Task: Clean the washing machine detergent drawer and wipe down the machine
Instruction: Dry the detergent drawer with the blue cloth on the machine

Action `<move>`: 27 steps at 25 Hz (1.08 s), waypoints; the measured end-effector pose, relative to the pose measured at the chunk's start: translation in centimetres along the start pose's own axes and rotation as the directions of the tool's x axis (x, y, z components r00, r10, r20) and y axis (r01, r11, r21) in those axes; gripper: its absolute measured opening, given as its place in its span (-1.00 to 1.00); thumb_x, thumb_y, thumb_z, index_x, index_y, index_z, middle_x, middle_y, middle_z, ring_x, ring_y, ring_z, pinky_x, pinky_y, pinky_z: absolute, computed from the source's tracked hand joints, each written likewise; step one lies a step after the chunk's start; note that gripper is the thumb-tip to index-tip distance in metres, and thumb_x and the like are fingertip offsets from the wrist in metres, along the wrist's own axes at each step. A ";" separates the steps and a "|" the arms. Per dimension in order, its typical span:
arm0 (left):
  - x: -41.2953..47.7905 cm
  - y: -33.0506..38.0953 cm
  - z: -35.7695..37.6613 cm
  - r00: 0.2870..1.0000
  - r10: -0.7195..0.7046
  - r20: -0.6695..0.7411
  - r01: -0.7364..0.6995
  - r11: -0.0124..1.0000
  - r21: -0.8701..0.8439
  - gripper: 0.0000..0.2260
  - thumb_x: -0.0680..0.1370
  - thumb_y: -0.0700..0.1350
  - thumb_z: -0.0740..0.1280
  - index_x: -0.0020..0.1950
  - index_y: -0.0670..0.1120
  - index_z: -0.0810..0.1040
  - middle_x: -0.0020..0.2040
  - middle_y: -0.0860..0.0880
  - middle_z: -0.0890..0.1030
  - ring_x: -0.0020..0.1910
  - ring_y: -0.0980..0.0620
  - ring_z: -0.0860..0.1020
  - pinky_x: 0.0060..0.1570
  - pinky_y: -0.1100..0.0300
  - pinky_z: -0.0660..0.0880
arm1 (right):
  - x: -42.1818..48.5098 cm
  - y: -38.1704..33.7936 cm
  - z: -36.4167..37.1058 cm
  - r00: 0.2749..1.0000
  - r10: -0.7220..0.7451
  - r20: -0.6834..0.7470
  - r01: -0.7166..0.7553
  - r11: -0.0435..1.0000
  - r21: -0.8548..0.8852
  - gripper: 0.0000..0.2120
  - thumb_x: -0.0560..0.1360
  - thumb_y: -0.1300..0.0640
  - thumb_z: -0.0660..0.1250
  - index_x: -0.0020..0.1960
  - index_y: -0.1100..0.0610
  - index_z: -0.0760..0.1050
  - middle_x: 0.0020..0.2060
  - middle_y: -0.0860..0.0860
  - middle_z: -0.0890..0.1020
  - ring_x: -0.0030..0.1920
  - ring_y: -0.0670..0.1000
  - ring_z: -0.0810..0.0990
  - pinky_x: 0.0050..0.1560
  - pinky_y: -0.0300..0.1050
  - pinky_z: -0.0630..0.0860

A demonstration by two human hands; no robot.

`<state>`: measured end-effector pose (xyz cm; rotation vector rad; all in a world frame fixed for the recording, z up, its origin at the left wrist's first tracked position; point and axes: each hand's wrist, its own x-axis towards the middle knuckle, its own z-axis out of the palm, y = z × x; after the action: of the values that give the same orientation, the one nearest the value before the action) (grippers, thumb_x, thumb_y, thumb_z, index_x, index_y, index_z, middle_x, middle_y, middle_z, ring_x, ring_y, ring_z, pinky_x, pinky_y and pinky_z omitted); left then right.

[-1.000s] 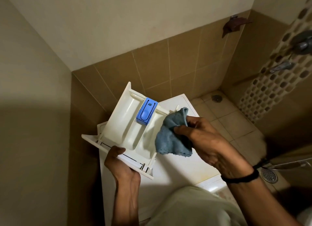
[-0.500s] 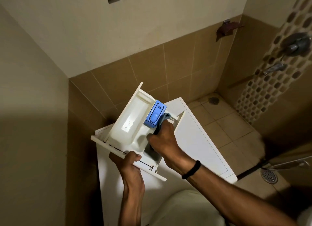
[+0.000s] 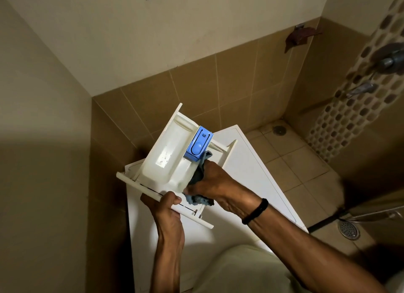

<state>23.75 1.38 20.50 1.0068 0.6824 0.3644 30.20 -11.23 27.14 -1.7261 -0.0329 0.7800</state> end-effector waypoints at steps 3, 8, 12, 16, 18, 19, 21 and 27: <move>0.2 0.0 -0.2 0.999 0.029 -0.020 -0.029 0.999 0.017 -0.34 0.05 -0.12 0.39 0.14 -0.11 0.34 -0.13 -0.13 0.43 -0.24 -0.07 0.49 -0.23 0.14 0.48 | 0.2 0.0 0.5 0.996 0.085 0.032 -0.082 0.993 -0.088 -0.72 0.35 0.42 0.47 0.02 0.28 0.52 -0.15 0.23 0.68 -0.28 0.11 0.60 -0.14 0.11 0.63; 0.3 0.4 -0.3 0.997 0.075 0.015 -0.076 0.992 0.105 -0.36 0.07 -0.10 0.38 0.12 -0.19 0.36 -0.19 -0.07 0.42 -0.35 0.10 0.48 -0.35 0.33 0.47 | -0.6 -0.1 -0.6 0.971 0.144 0.190 -0.118 0.983 -0.142 -0.78 0.32 0.48 0.32 -0.08 0.29 0.57 -0.48 -0.07 0.61 -0.47 -0.04 0.48 -0.42 -0.23 0.35; 1.5 0.6 -0.8 0.997 0.048 0.065 -0.057 0.986 0.156 -0.44 0.09 -0.07 0.37 0.06 -0.15 0.37 -0.09 -0.14 0.47 -0.20 -0.09 0.50 -0.28 0.12 0.51 | -1.0 0.3 -0.9 0.931 0.151 0.331 -0.076 0.970 -0.230 -0.67 0.20 0.42 0.27 -0.05 0.37 0.58 -0.39 0.06 0.62 -0.45 0.06 0.41 -0.41 -0.17 0.26; 2.0 0.8 -0.4 0.986 -0.122 0.115 0.111 0.989 0.100 -0.64 0.15 -0.07 0.37 -0.17 -0.15 0.33 -0.19 -0.17 0.38 -0.18 -0.17 0.44 -0.19 0.04 0.49 | -2.1 2.0 -1.2 0.964 0.104 0.243 -0.102 0.995 -0.021 -0.59 0.08 0.42 0.35 -0.09 0.26 0.65 -0.22 0.21 0.67 -0.16 0.19 0.68 -0.20 0.04 0.55; 1.7 1.2 -0.2 0.985 -0.162 0.053 0.158 0.985 0.073 -0.66 0.12 -0.13 0.38 -0.19 -0.10 0.35 -0.18 -0.15 0.37 -0.14 -0.18 0.42 -0.15 0.04 0.43 | -2.7 2.2 -3.1 0.990 0.094 0.105 -0.113 0.975 0.191 -0.63 0.09 0.45 0.33 -0.16 0.22 0.67 -0.25 0.29 0.64 -0.24 0.28 0.60 -0.33 -0.02 0.49; 1.8 1.4 -0.3 0.983 -0.181 0.032 0.179 0.982 0.052 -0.64 0.10 -0.13 0.39 -0.18 -0.08 0.37 -0.15 -0.13 0.39 -0.10 -0.19 0.41 -0.11 0.00 0.41 | -3.0 2.1 -4.5 0.996 0.087 0.012 -0.087 0.964 0.251 -0.67 0.13 0.48 0.31 -0.21 0.22 0.66 -0.32 0.29 0.60 -0.30 0.24 0.52 -0.41 -0.11 0.38; 1.7 2.0 -0.5 0.967 -0.252 0.033 0.251 0.968 0.006 -0.59 0.08 -0.10 0.43 -0.13 -0.06 0.41 -0.07 -0.10 0.41 -0.04 -0.18 0.40 -0.03 -0.08 0.38 | -3.6 2.0 -7.1 0.982 0.046 -0.185 0.020 0.941 0.338 -0.72 0.24 0.55 0.27 -0.21 0.26 0.60 -0.38 0.29 0.55 -0.37 0.19 0.42 -0.45 -0.16 0.24; 1.2 2.0 0.1 0.953 -0.303 0.015 0.303 0.953 -0.003 -0.49 0.08 -0.08 0.44 0.00 -0.08 0.46 0.01 -0.09 0.45 -0.03 -0.18 0.45 0.04 -0.13 0.37 | -4.7 1.9 -7.8 0.929 -0.081 -0.360 0.178 0.954 0.242 -0.76 0.35 0.56 0.23 -0.14 0.31 0.54 -0.42 0.23 0.59 -0.44 0.09 0.43 -0.47 -0.13 0.27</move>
<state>24.74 2.96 21.83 0.8816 0.8099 0.0894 29.86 -20.45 28.42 -1.5576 0.1908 0.3528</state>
